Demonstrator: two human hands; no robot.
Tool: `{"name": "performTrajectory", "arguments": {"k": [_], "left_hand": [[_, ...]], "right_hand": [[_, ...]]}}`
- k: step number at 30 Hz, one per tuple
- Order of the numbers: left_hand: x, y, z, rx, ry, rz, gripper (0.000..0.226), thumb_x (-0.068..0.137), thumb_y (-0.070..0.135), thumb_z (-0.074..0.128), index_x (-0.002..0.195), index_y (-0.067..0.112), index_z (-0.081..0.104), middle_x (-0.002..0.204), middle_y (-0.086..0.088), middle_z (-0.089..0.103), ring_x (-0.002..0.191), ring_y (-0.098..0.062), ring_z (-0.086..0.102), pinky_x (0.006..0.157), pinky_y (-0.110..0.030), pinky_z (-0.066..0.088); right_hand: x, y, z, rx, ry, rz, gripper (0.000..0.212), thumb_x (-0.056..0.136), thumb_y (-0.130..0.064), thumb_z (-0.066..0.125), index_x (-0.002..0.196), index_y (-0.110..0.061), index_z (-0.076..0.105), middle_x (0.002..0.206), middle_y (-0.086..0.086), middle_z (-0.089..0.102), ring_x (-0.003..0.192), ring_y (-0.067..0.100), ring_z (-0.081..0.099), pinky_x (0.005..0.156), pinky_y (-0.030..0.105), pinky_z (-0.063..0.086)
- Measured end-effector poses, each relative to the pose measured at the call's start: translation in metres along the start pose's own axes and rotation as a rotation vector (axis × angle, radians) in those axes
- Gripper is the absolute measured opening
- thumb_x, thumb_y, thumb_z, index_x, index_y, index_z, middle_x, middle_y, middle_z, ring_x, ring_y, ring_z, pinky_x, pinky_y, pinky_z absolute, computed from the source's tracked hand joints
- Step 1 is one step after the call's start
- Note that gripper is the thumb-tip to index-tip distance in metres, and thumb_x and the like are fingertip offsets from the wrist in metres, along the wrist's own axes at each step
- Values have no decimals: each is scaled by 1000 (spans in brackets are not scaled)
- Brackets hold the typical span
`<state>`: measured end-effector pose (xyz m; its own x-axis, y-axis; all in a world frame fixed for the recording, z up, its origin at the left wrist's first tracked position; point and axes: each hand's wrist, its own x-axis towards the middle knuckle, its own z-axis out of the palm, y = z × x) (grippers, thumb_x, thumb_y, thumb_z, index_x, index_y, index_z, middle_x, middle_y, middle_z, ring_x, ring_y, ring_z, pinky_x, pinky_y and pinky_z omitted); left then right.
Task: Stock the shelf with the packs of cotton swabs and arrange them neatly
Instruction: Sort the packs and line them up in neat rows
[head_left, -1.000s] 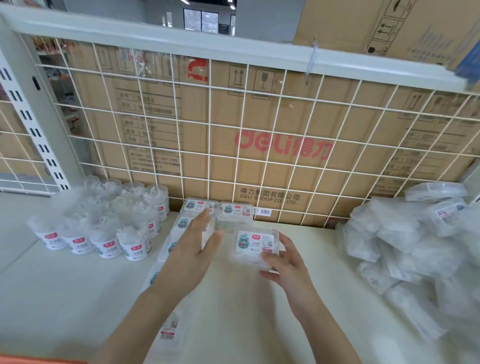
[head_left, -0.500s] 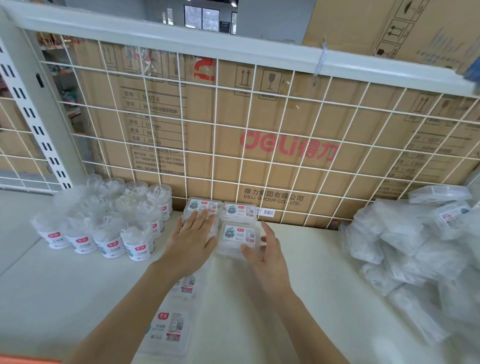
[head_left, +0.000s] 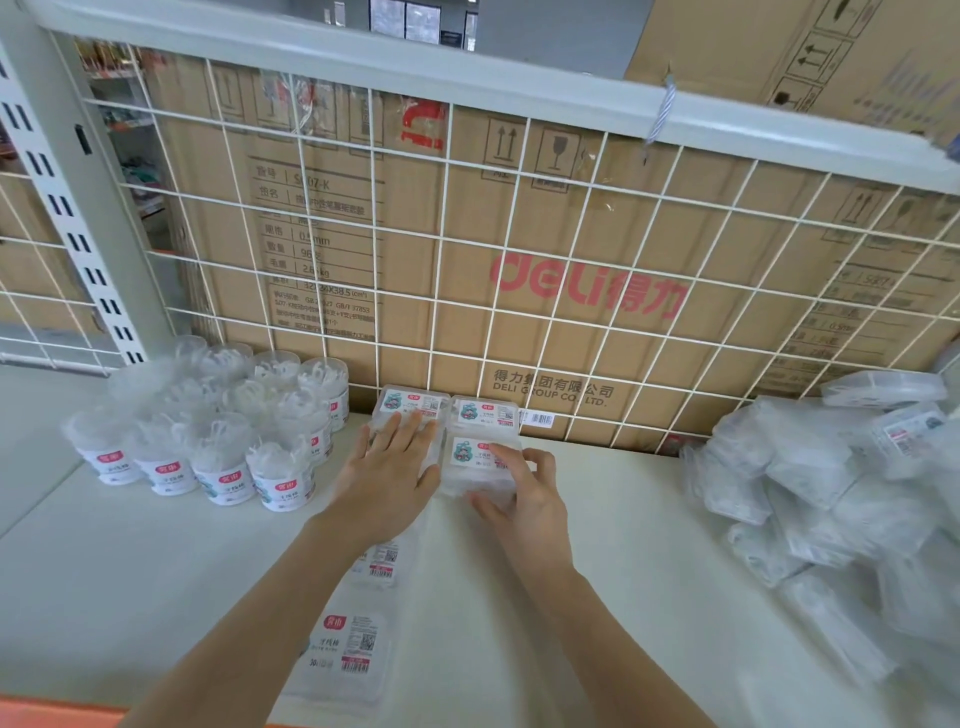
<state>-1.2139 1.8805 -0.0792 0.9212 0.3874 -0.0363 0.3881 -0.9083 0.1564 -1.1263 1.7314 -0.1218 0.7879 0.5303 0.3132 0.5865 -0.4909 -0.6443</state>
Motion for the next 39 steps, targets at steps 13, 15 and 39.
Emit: {"name": "performTrajectory", "arguments": {"k": [13,15,39], "left_hand": [[0,-1,0,5,-5,6,57,102,36,17,151,20,-7,159,1,-11,145,-16,-12,115,-37,-8],[0,-1,1,12,-6,5,57,102,37,17,151,20,-7,159,0,-10,145,-17,-12,115,-37,-8],[4,-2,-15,-342,211,120,47,96,27,50,142,23,41,150,0,34,139,-21,28,113,-39,20]], "right_hand": [[2,0,13,21,41,20,53,77,-24,75,126,-25,54,128,6,41,116,24,47,92,29,44],[2,0,12,19,44,17,54,77,-23,75,126,-25,54,127,6,41,116,24,47,92,29,43],[-34,40,-135,-239,203,-53,38,81,-31,56,114,-12,63,107,3,63,91,27,63,71,30,46]]}}
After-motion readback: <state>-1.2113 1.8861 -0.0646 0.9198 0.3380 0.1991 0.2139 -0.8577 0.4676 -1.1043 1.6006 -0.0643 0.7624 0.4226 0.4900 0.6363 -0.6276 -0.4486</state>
